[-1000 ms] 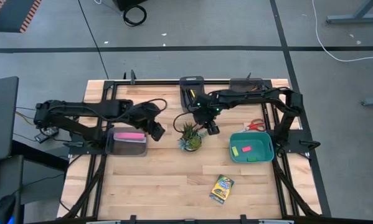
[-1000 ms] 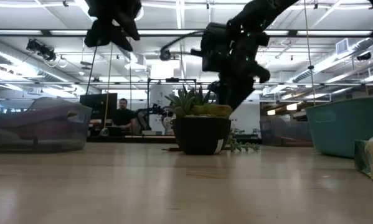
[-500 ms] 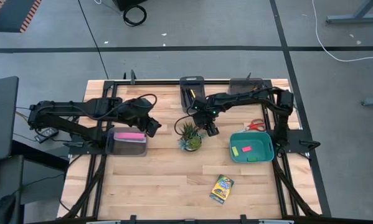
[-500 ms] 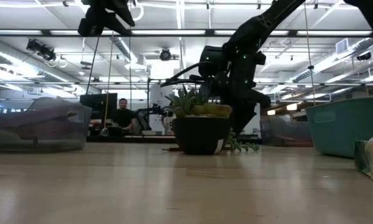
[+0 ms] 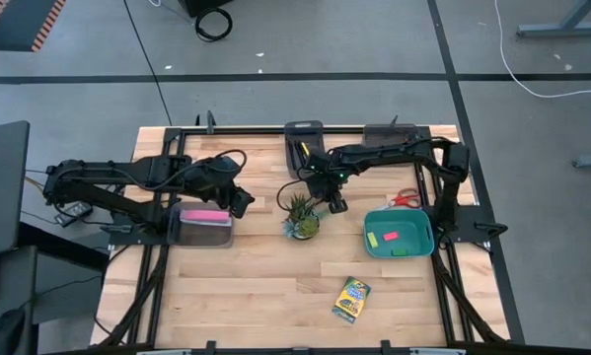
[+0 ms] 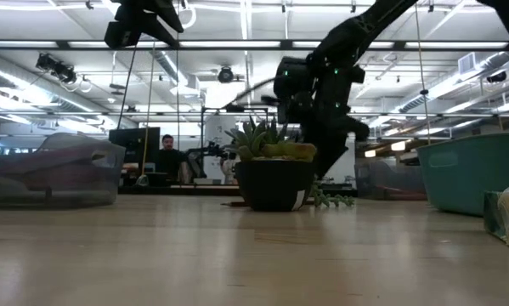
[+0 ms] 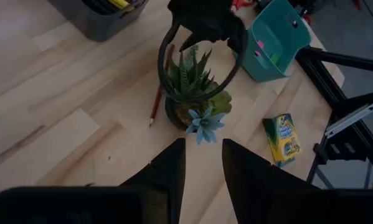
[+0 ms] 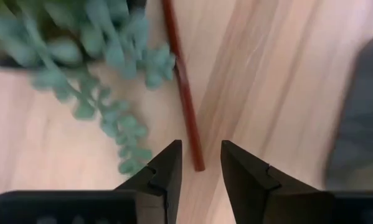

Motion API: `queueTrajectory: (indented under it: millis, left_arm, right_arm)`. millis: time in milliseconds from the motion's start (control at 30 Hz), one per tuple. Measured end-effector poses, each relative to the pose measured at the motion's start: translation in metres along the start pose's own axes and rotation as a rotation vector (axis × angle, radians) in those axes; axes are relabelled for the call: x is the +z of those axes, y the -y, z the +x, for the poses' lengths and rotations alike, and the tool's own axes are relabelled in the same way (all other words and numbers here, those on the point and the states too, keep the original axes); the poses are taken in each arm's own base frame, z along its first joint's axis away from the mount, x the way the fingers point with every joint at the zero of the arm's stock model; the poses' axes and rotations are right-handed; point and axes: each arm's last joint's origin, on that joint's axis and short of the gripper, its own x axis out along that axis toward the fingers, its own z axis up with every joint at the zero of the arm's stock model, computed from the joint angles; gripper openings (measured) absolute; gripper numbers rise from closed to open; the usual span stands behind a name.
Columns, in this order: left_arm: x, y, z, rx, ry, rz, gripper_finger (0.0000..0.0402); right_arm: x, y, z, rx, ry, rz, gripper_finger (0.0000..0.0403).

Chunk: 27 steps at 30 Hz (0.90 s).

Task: Sort crayons/erasers/pens/pencils in bins
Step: Put the brown pencil into the right black bin

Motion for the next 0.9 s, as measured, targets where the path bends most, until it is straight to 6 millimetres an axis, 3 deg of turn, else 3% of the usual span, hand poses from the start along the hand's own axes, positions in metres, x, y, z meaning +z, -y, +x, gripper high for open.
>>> queueTrajectory:
  millis: [200,367,633,767,900]
  left_arm:
    - [0.000,0.000,0.000,0.011,0.013,0.002,0.0110]
    - [0.001,-0.001,0.000,0.032,0.038,0.000,0.0111]
    - [0.001,-0.001,0.000,0.031,0.043,-0.052,0.0110]
    - [-0.002,0.002,0.000,0.021,0.033,-0.064,0.0105]
    - [-0.005,0.005,-0.001,0.006,0.025,-0.055,0.0100]
  right_arm:
    - [0.002,-0.004,-0.033,-0.044,0.058,0.141,0.0116]
    - [-0.001,-0.001,-0.047,-0.108,0.073,0.446,0.0116]
    - [-0.001,-0.007,-0.017,-0.107,-0.025,0.634,0.0116]
    - [-0.019,-0.015,-0.005,-0.099,-0.062,0.812,0.0115]
    - [-0.040,-0.027,0.003,0.020,-0.042,0.865,0.0115]
